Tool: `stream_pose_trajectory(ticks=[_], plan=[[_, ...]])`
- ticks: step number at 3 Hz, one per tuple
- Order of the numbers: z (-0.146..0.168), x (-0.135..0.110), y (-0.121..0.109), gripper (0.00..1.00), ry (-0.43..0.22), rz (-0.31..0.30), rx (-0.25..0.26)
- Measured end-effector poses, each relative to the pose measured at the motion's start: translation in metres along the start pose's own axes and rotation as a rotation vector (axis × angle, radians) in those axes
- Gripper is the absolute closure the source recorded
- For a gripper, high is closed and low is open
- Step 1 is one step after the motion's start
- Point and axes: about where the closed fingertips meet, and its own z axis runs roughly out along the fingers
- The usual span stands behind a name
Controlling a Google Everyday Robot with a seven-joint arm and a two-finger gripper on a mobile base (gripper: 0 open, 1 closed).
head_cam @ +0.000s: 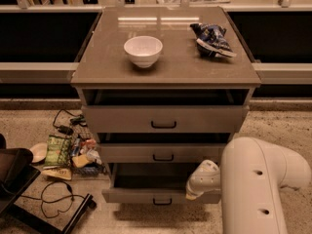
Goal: Open bottom drawer
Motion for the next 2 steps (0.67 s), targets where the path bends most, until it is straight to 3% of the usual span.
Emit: stream_pose_trajectory(ticks=[1, 2], plan=[[-0.0100, 0.0150, 0.0316, 1.00, -0.005, 0.039, -0.040], [-0.0099, 0.0149, 0.0315, 1.00, -0.005, 0.039, -0.040]])
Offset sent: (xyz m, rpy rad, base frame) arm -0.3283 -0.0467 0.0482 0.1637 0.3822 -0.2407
